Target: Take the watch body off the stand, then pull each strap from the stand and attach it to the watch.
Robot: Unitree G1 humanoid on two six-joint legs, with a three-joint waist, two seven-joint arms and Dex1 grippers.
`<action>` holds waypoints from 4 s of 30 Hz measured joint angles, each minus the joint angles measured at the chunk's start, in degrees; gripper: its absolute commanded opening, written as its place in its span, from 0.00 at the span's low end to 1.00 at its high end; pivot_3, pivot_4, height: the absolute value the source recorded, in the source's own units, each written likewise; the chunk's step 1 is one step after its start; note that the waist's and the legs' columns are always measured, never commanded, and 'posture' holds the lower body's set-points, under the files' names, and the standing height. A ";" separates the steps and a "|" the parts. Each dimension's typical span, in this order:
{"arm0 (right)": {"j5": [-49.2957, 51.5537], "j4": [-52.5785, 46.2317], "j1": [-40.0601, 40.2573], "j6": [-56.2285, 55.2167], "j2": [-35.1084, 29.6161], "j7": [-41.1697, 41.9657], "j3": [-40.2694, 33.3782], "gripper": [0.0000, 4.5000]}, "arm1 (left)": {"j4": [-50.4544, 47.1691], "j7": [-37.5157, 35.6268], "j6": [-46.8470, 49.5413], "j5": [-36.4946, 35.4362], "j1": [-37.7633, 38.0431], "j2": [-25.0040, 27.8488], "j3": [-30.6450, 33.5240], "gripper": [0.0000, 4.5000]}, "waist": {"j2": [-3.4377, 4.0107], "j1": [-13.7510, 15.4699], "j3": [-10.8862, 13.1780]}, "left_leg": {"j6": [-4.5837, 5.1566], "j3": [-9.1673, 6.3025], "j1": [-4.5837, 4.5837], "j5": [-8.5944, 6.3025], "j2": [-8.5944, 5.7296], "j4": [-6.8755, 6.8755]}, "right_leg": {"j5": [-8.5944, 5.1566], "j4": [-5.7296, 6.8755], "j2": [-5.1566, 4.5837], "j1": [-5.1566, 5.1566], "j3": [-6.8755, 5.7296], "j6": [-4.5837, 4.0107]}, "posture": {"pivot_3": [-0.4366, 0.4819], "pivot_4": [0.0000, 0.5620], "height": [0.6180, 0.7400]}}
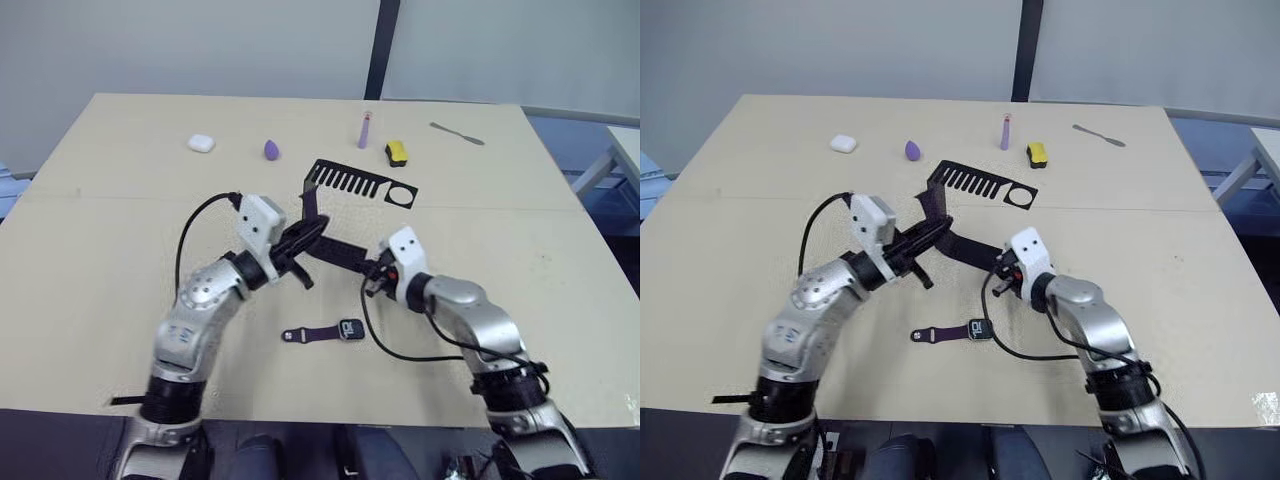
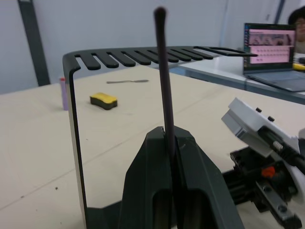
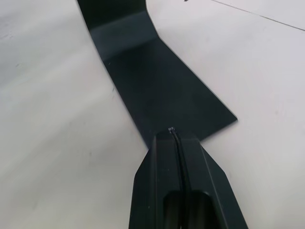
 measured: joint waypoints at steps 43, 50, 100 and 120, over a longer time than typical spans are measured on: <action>78.38 -22.90 0.92 7.80 -11.19 -27.35 -14.74 0.69 | 12.54 -26.72 20.04 -18.63 -16.90 0.99 -4.79 0.00 | 0.04 -0.25 0.09 | 0.01 -0.33 -0.43 0.02 0.01 0.05 | 0.03 -0.25 0.07 -0.14 -0.05 0.06 | 0.48 0.27 1.00; 77.44 -22.85 0.93 7.79 -11.18 -26.74 -14.73 0.69 | 12.38 -26.02 20.51 -19.09 -16.70 0.88 -4.71 0.00 | 0.04 -0.26 0.09 | 0.01 -0.33 -0.43 0.02 0.01 0.05 | 0.03 -0.25 0.07 -0.15 -0.05 0.06 | 0.48 0.27 1.00; 78.06 -21.26 0.60 5.42 -11.01 -26.49 -12.97 0.29 | 12.31 -24.96 20.52 -19.28 -16.68 -0.17 -4.31 0.00 | 0.04 -0.25 0.09 | 0.01 -0.34 -0.44 0.02 0.01 0.04 | 0.03 -0.27 0.07 -0.15 -0.06 0.06 | 0.48 0.27 1.00; 78.28 -21.02 0.49 5.23 -10.99 -26.49 -12.97 0.09 | 12.31 -24.68 20.48 -19.28 -16.69 -0.50 -4.30 0.00 | 0.04 -0.26 0.09 | 0.01 -0.34 -0.44 0.02 0.01 0.04 | 0.03 -0.27 0.07 -0.15 -0.06 0.06 | 0.48 0.27 1.00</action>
